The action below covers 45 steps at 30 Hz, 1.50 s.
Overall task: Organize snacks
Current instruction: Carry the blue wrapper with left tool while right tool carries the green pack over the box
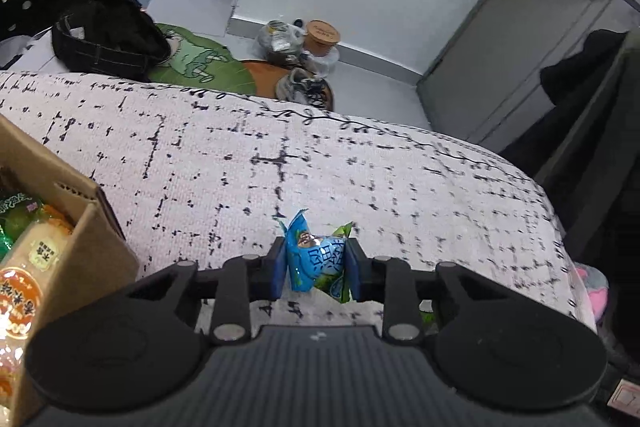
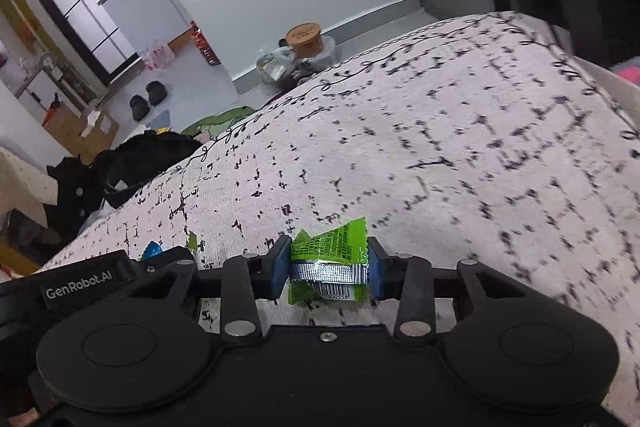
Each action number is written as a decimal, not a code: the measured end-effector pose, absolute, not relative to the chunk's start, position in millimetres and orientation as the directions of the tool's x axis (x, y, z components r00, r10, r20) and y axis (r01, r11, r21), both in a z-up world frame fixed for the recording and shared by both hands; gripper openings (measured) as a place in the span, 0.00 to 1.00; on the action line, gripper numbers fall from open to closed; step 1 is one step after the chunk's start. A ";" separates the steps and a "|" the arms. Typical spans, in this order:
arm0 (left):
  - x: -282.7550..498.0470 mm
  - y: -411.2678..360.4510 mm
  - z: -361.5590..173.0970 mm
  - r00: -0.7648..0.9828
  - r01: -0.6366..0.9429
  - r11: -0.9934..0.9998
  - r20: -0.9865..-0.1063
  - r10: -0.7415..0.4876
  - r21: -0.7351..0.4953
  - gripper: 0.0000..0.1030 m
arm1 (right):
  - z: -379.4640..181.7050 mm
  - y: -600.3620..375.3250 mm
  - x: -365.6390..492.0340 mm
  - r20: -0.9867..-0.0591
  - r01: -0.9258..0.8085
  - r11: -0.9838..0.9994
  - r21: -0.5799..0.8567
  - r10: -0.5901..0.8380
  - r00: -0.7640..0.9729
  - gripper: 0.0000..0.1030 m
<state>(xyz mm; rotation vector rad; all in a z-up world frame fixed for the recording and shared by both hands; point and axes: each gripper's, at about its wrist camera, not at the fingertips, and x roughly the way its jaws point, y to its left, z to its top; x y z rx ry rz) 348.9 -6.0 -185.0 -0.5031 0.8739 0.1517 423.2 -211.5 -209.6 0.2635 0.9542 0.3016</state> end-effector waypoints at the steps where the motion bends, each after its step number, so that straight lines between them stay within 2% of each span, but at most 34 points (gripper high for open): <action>1: 346.7 -7.3 -181.8 0.643 -0.316 0.878 -0.761 -0.081 -0.360 0.28 | -206.6 -213.8 420.3 -0.755 -0.132 0.927 0.350 0.363 0.546 0.37; 14: 312.0 -8.2 -137.7 0.696 -0.214 0.900 -0.706 -0.132 -0.379 0.28 | -158.3 -231.2 378.5 -0.708 -0.154 0.919 0.363 0.379 0.596 0.37; 45: 219.6 27.3 -64.0 0.759 -0.170 0.928 -0.644 -0.091 -0.331 0.28 | -86.4 -214.4 296.6 -0.594 -0.296 0.882 0.367 0.467 0.656 0.37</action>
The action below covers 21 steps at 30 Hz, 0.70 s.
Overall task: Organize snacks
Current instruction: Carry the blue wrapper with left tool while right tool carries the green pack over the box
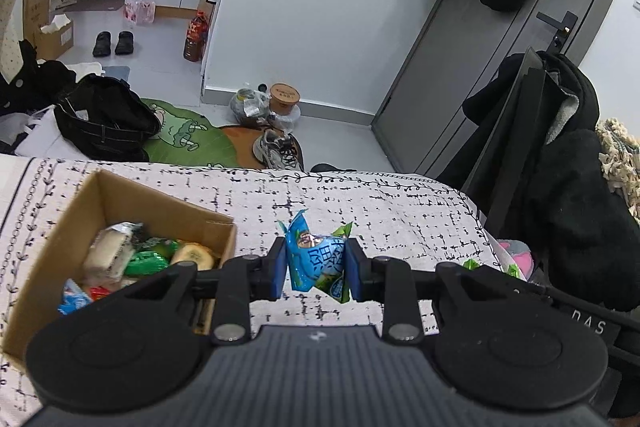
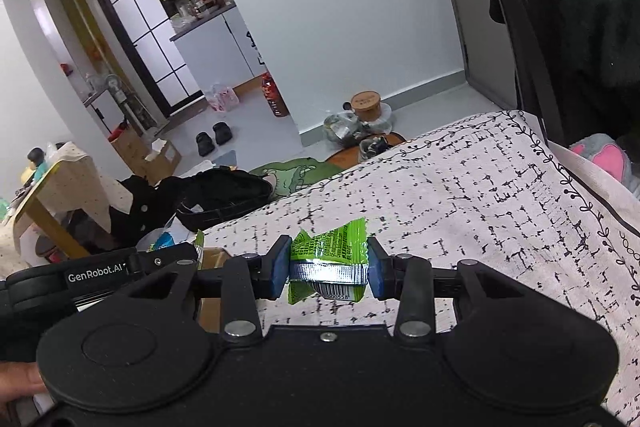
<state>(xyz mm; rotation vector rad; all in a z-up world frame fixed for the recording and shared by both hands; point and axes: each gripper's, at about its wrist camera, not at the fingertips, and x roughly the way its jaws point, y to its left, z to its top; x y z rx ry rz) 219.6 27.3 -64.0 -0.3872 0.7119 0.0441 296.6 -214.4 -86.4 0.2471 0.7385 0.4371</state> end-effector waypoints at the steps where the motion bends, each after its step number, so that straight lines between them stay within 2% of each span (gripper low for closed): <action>1: 217.3 28.6 -62.8 0.760 -0.169 0.929 -0.643 -0.090 -0.329 0.28 | -85.4 -212.9 294.3 -0.591 -0.299 0.881 0.366 0.469 0.656 0.37; 21: 166.4 75.0 -51.5 0.753 -0.223 0.933 -0.657 -0.018 -0.281 0.28 | -77.0 -170.7 262.6 -0.570 -0.408 0.834 0.372 0.552 0.609 0.37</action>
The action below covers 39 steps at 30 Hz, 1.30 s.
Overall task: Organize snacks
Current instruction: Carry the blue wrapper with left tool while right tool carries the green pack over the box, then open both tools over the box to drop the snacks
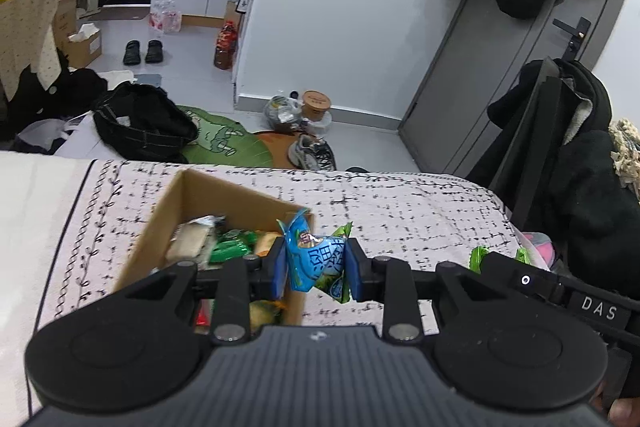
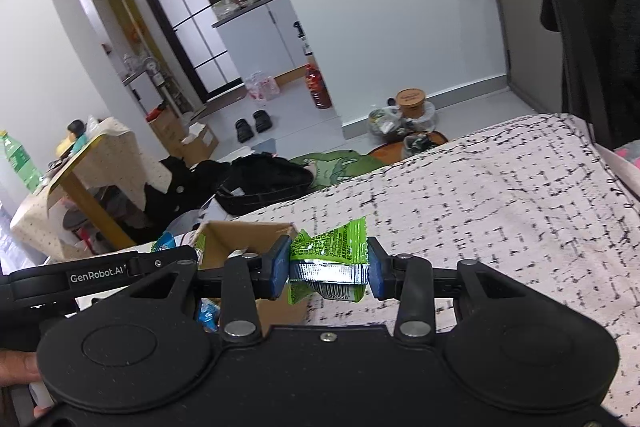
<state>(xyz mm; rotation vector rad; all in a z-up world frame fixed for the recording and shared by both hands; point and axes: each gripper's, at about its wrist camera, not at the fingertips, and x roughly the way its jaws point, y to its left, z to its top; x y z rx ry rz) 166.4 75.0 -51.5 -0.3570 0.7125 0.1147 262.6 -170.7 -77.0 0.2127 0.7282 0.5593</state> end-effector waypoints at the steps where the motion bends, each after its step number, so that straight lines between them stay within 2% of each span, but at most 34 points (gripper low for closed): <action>1: 163.7 78.4 -52.1 0.753 -0.229 0.933 -0.658 -0.012 -0.278 0.28 | -77.8 -167.3 262.0 -0.572 -0.414 0.830 0.373 0.557 0.602 0.37; 20: 144.4 121.8 -79.3 0.682 -0.331 0.909 -0.730 0.047 -0.251 0.29 | -89.9 -108.7 254.7 -0.590 -0.493 0.765 0.415 0.638 0.494 0.37; 25: 145.8 129.5 -92.7 0.647 -0.371 0.890 -0.761 0.043 -0.266 0.36 | -94.4 -93.5 256.7 -0.594 -0.505 0.749 0.428 0.655 0.467 0.37; 28: 143.8 134.6 -94.5 0.645 -0.388 0.880 -0.763 0.047 -0.273 0.44 | -97.9 -84.4 255.1 -0.598 -0.517 0.738 0.434 0.665 0.448 0.37; 35: 140.3 146.2 -90.1 0.651 -0.428 0.866 -0.753 0.095 -0.260 0.51 | -105.0 -64.6 253.9 -0.600 -0.533 0.709 0.462 0.692 0.401 0.38; 39: 137.7 152.6 -93.8 0.633 -0.456 0.854 -0.766 0.114 -0.250 0.52 | -108.5 -60.1 254.1 -0.597 -0.528 0.679 0.510 0.722 0.351 0.46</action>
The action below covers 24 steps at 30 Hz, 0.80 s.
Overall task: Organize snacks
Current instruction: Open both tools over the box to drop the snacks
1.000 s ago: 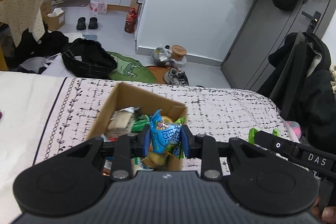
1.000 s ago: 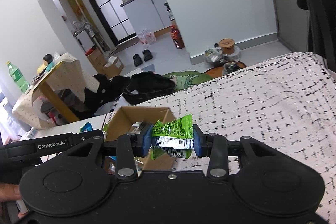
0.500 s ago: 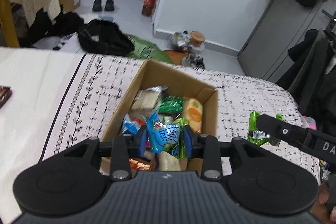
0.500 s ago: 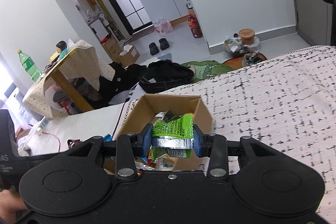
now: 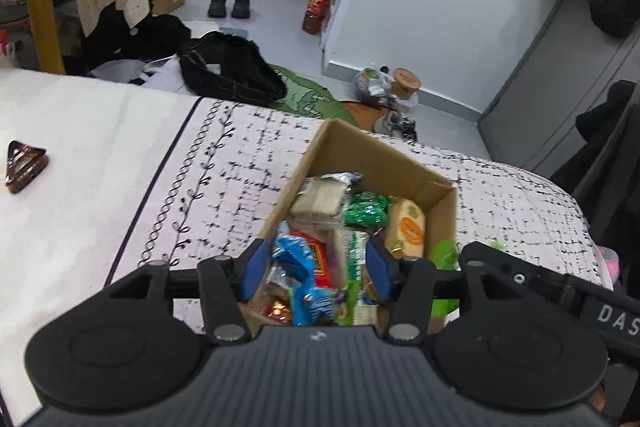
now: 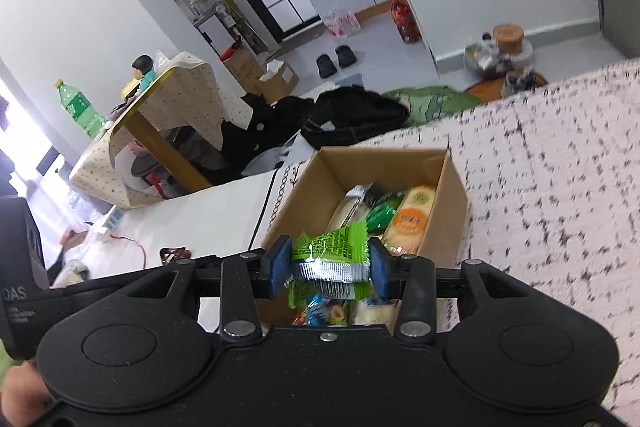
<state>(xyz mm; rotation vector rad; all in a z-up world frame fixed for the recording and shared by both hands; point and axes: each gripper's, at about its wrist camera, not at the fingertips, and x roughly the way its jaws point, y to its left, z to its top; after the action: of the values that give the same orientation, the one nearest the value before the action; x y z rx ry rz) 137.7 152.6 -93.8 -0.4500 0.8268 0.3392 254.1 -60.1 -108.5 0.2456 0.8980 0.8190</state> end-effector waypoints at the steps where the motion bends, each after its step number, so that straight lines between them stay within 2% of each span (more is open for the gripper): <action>1: 136.8 153.3 -94.7 0.629 -0.462 0.852 -0.768 0.118 -0.247 0.52 | -109.3 -61.2 254.8 -0.595 -0.523 0.676 0.519 0.725 0.347 0.50; 9: 129.8 148.2 -94.8 0.641 -0.438 0.865 -0.759 0.111 -0.243 0.71 | -107.0 -85.5 258.6 -0.600 -0.488 0.705 0.514 0.703 0.383 0.51; 14: 131.4 136.9 -91.0 0.655 -0.401 0.882 -0.751 0.086 -0.248 0.78 | -102.8 -99.5 256.3 -0.613 -0.498 0.729 0.470 0.675 0.410 0.59; 24: 131.1 112.1 -81.0 0.661 -0.351 0.906 -0.748 0.061 -0.236 0.82 | -88.9 -145.3 251.6 -0.609 -0.481 0.772 0.416 0.629 0.484 0.76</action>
<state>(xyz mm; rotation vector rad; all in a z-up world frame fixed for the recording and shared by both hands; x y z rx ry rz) 131.1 112.1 -81.0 -0.3802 0.8196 0.2397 251.6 -145.3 -88.9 0.1994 0.8227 0.6812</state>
